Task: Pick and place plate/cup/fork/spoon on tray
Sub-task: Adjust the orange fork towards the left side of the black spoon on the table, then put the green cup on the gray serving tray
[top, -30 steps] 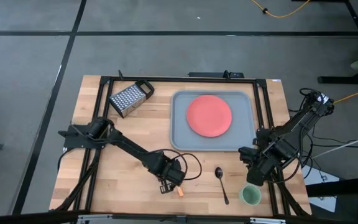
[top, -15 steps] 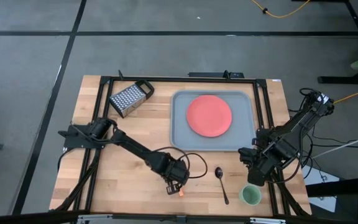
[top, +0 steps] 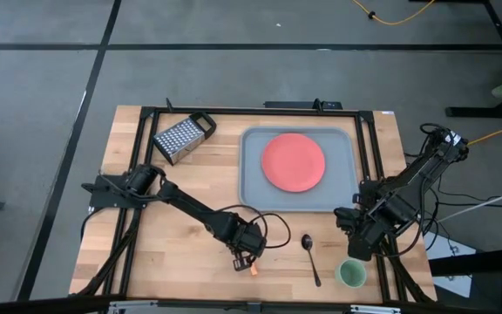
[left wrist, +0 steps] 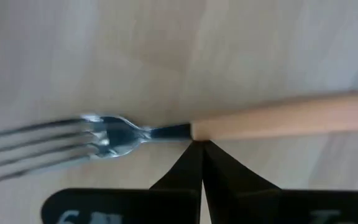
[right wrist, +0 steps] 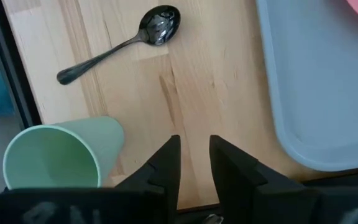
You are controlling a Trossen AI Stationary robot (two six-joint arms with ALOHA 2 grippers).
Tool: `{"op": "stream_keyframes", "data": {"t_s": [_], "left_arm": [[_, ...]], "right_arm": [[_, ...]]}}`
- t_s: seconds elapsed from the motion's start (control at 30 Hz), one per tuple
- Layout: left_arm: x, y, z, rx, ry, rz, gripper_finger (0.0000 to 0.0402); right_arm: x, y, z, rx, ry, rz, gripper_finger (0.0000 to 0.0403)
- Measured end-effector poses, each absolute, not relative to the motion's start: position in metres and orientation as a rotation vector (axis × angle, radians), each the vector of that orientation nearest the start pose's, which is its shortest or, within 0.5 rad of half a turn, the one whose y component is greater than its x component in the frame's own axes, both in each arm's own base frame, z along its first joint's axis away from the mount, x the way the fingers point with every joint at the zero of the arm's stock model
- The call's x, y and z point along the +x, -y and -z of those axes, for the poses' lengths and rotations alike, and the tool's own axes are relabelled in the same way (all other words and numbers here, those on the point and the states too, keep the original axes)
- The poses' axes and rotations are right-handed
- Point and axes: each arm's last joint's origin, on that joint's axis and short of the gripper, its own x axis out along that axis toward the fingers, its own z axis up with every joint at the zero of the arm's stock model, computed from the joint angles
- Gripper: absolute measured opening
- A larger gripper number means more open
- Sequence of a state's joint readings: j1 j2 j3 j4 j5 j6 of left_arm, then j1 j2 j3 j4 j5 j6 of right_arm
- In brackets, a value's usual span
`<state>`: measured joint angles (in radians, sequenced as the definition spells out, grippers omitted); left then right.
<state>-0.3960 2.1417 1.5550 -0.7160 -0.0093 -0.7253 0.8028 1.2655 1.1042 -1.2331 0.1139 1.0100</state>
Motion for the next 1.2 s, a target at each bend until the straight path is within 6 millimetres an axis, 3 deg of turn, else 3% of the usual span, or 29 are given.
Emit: {"op": "stream_keyframes", "data": {"t_s": [0.23, 0.4, 0.6, 0.8, 1.03, 1.2], "left_arm": [[0.403, 0.153, -0.144, -0.364, -1.278, -0.116, 0.0], [0.425, 0.149, -0.154, -0.344, -1.11, -0.101, 0.0], [0.435, 0.16, -0.17, -0.33, -1.033, -0.025, 0.0], [0.419, 0.167, -0.191, -0.22, -1.205, -0.059, 0.0], [0.38, 0.163, -0.212, 0.073, -1.543, -0.148, 0.0], [0.342, 0.157, -0.227, 0.29, -1.661, -0.19, 0.0]], "right_arm": [[0.148, -0.148, -0.28, 0.218, -1.365, 0.112, 0.009], [0.148, -0.148, -0.28, 0.218, -1.366, 0.112, 0.009], [0.148, -0.148, -0.28, 0.217, -1.366, 0.112, 0.009], [0.148, -0.148, -0.28, 0.218, -1.366, 0.112, 0.009], [0.148, -0.148, -0.28, 0.225, -1.366, 0.117, 0.009], [0.147, -0.148, -0.28, 0.264, -1.37, 0.141, 0.009]]}}
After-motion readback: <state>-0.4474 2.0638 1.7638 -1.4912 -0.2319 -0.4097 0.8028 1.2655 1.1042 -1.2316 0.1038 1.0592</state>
